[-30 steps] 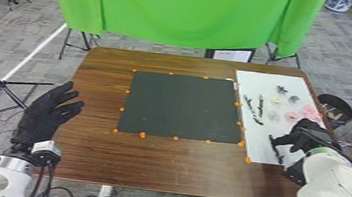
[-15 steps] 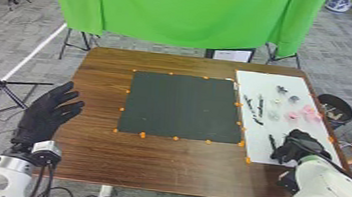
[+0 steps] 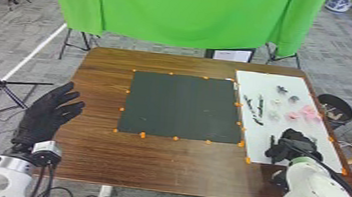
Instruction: Arrange flowers
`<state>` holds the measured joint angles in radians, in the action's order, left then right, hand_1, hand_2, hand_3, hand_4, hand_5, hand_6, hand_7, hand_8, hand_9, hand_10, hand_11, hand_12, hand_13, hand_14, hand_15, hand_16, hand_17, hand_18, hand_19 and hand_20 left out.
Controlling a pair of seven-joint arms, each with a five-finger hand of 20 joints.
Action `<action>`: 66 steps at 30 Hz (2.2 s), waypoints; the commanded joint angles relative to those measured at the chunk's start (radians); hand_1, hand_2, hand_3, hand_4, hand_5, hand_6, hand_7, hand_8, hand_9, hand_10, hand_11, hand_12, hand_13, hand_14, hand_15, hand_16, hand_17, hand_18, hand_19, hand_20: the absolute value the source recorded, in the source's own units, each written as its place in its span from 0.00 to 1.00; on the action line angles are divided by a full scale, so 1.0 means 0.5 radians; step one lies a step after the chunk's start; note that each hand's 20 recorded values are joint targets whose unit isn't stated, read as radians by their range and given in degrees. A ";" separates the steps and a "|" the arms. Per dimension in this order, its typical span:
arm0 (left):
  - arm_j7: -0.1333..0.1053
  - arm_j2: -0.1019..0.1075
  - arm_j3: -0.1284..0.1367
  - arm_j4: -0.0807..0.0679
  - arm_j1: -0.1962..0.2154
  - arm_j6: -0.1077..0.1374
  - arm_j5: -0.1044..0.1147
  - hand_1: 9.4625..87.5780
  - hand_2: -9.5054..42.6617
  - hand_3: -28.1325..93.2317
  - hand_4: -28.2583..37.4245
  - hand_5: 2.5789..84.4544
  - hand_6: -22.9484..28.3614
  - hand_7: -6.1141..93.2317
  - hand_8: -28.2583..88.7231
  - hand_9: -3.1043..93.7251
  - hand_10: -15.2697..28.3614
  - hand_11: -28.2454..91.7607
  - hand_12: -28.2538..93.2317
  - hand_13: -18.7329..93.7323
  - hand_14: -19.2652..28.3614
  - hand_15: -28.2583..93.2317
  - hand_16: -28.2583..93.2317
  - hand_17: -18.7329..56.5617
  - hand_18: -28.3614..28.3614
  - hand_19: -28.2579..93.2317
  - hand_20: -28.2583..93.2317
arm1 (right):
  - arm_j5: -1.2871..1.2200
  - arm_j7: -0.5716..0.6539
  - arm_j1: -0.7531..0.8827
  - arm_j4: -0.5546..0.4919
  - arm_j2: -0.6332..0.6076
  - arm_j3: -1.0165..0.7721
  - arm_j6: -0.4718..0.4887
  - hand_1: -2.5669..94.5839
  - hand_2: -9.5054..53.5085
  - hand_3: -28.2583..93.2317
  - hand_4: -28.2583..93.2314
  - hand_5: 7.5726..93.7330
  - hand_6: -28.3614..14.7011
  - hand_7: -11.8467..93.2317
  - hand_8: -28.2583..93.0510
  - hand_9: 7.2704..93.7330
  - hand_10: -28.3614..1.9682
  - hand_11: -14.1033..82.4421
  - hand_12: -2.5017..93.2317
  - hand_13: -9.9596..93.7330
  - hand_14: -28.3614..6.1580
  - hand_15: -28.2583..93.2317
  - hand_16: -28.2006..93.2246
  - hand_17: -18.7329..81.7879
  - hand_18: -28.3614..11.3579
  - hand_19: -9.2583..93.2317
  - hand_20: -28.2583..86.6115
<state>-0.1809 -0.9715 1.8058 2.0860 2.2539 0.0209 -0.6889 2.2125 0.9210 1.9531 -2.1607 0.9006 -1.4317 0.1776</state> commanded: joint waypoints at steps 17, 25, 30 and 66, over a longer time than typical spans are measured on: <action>0.019 -0.022 -0.001 -0.002 0.026 0.003 0.000 0.19 0.07 0.82 0.00 0.35 0.55 0.25 0.15 0.31 0.65 0.44 0.37 0.36 0.77 0.62 0.20 0.14 0.88 0.58 0.31 | -0.061 -0.312 0.069 0.012 -0.043 -0.055 -0.690 0.42 0.08 0.98 0.10 0.60 0.68 0.72 0.42 0.79 0.75 0.90 0.77 0.82 0.62 0.98 0.58 0.48 0.28 0.85 0.60; 0.025 -0.026 0.000 -0.003 0.025 -0.006 0.000 0.19 0.07 0.82 0.00 0.35 0.55 0.25 0.15 0.31 0.64 0.44 0.37 0.36 0.77 0.62 0.20 0.14 0.88 0.58 0.31 | -0.146 -0.038 0.041 -0.132 -0.004 -0.166 -0.232 0.34 0.00 0.92 0.01 0.65 0.65 0.62 0.31 0.79 0.68 0.87 0.72 0.82 0.58 0.96 0.59 0.48 0.26 0.84 0.60; 0.029 -0.026 0.003 0.001 0.028 -0.005 0.000 0.19 0.08 0.82 0.00 0.35 0.55 0.24 0.15 0.31 0.65 0.44 0.37 0.36 0.77 0.62 0.20 0.14 0.89 0.58 0.31 | -0.262 0.042 0.045 -0.208 0.026 -0.214 0.102 0.40 0.00 0.69 0.00 0.67 0.59 0.43 0.13 0.75 0.64 0.87 0.74 0.79 0.54 0.96 0.61 0.46 0.22 0.83 0.60; 0.033 -0.012 -0.016 -0.011 0.028 -0.011 0.003 0.19 0.09 0.82 0.00 0.35 0.55 0.25 0.15 0.31 0.65 0.44 0.37 0.36 0.77 0.62 0.20 0.14 0.89 0.58 0.31 | -0.050 -0.101 0.145 0.072 0.122 0.161 -0.096 0.51 0.00 0.93 0.00 0.80 0.66 0.51 0.37 0.87 0.71 0.87 0.72 0.86 0.57 0.96 0.60 0.52 0.26 0.88 0.58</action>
<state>-0.1730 -0.9751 1.7986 2.0833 2.2569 0.0210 -0.6886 2.2844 0.8750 1.9504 -2.1554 0.9372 -1.3555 0.0991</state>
